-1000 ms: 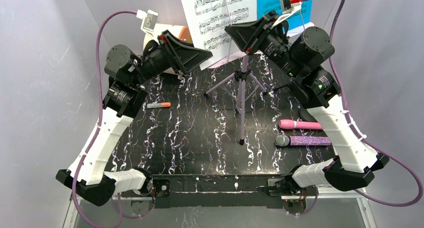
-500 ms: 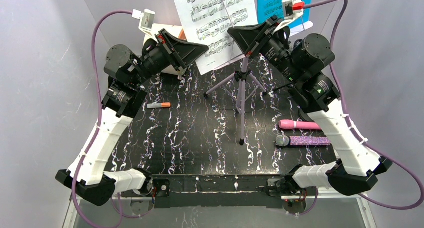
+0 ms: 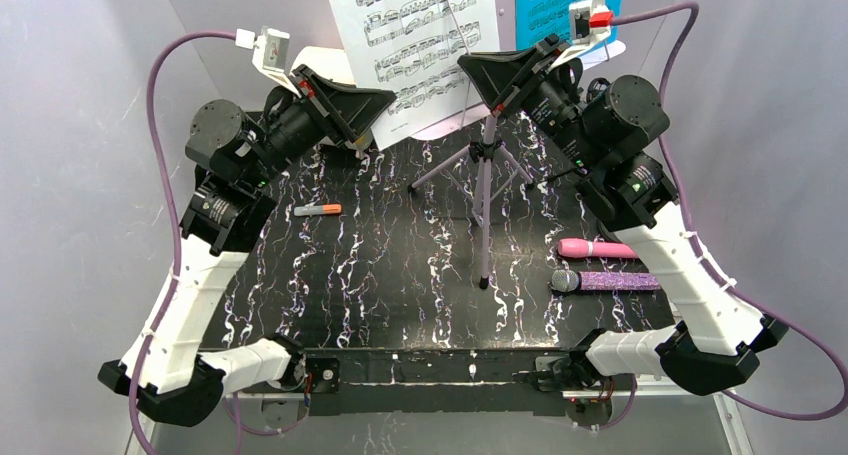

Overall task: Pack up the instrument practice props
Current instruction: Pick up the sheet music from the music stand, then place the sheet music at the center of the board.

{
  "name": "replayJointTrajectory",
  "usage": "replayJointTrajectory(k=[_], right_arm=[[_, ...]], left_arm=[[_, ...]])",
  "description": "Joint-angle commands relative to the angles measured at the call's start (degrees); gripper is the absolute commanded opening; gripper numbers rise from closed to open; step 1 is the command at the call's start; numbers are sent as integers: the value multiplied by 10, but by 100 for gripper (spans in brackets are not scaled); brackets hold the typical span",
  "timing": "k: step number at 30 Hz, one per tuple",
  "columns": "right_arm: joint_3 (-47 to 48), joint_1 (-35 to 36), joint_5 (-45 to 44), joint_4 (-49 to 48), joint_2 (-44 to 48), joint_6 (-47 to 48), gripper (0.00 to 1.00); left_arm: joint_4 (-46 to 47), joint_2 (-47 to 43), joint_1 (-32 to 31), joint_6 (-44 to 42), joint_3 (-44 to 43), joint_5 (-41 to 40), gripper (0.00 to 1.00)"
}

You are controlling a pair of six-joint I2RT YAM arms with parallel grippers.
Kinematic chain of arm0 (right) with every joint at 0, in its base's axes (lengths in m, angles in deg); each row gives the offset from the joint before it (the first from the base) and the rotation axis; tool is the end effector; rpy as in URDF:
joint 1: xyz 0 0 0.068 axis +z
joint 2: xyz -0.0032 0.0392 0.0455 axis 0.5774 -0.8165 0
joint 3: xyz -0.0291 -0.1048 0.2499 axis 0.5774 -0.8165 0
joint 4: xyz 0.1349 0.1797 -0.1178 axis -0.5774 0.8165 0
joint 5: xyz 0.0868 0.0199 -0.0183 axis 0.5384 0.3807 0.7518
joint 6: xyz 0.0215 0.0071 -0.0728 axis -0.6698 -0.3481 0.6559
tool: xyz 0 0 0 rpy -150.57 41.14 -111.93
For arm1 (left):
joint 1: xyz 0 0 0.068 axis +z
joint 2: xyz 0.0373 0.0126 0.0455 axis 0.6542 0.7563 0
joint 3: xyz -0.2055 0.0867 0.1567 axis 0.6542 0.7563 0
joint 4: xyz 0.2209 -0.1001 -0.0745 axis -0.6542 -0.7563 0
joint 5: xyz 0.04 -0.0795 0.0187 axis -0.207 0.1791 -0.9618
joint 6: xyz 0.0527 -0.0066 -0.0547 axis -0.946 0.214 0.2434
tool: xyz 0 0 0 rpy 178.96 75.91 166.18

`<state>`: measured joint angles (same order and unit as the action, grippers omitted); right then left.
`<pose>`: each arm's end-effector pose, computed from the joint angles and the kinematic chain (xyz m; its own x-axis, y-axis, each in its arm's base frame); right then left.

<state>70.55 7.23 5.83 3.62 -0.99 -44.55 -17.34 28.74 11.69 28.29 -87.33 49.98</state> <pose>0.1851 0.1696 0.5821 0.0542 0.5210 -0.8519 -0.7398 0.5939 0.3161 0.1753 -0.1266 0.5697 -0.1330 -0.5380 -0.8324 0.8320 0.3959 -0.3888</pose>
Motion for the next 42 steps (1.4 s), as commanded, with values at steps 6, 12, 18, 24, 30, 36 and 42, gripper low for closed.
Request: replayJointTrajectory(k=[6, 12, 18, 24, 30, 36, 42], right_arm=[[-21, 0, -13, -61, 28, 26, 1], [-30, 0, -15, -73, 30, 31, 1], [-25, 0, -20, -69, 24, 32, 1], [-23, 0, -25, -66, 18, 35, 1], [-30, 0, -26, -65, 19, 37, 1], [-58, 0, -18, -75, 36, 47, 39], [-63, 0, 10, -53, 45, 62, 61]], left_arm=[[-98, -40, -1, -93, -34, -90, 0], [-135, -71, -1, -129, -27, -149, 0], [-173, -97, -1, -165, -30, -201, 0], [-214, -130, -1, -192, -30, -248, 0], [-262, -163, -1, -218, -20, -303, 0], [-277, -198, -1, -219, 56, -352, 0], [-251, -206, -1, -218, 151, -419, 0]])
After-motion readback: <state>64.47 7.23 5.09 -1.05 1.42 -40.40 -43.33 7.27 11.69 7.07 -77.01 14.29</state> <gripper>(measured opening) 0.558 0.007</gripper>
